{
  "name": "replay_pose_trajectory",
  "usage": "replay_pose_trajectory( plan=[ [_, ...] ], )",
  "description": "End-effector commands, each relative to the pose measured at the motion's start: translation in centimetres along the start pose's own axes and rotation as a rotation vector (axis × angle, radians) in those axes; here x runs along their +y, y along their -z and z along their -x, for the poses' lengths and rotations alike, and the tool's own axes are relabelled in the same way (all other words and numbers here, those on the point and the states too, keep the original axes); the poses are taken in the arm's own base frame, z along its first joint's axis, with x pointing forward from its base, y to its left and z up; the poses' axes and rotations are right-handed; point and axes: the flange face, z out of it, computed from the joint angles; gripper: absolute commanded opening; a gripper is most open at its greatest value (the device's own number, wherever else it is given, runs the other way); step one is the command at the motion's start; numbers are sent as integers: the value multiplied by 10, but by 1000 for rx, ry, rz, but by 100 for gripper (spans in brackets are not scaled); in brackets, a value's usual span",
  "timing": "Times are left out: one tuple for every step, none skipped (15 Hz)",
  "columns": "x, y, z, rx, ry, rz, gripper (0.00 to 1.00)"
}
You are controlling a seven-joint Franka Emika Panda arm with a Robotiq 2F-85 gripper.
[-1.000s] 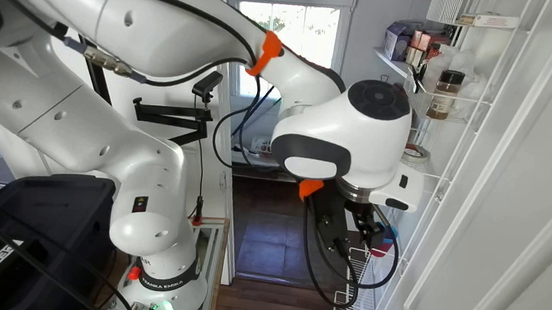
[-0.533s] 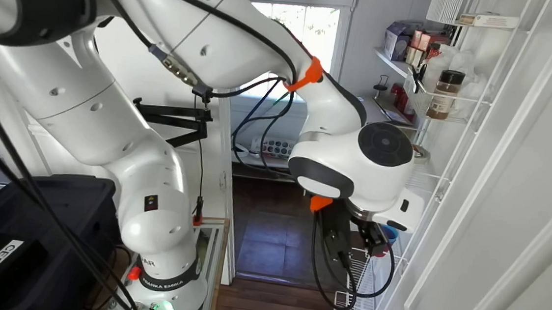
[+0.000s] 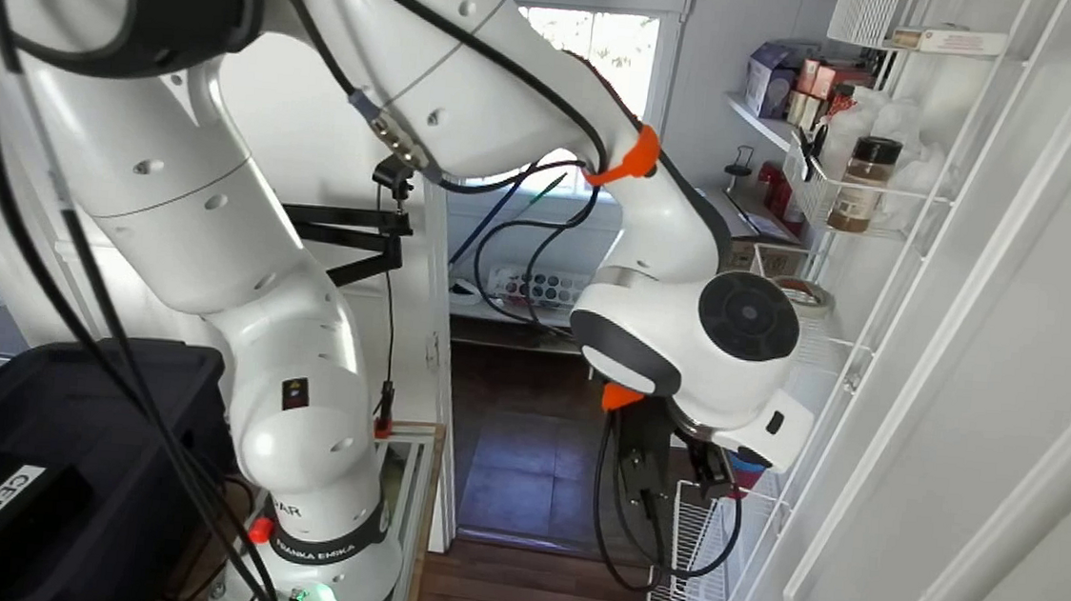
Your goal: Take the blue cup out of the pink cup
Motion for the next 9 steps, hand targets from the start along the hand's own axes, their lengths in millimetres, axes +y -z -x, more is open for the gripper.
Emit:
replay_pose_trajectory(
  plan=[
    [-8,-41,-23,-29,-47,-63,100],
    [-10,-50,-28,-31,-56,-78,100],
    [-11,-60,-32,-33,-57,-88,100],
    [-12,-70,-38,-38,-57,-94,100],
    [-11,-79,-42,-42,-65,-101,100],
    [-8,-88,-47,-46,-86,-99,100],
    [-6,-96,-52,-46,-97,-106,100],
    [-2,-107,-55,-59,-132,-110,100],
    [1,-115,-60,-62,-144,-102,100]
  ],
)
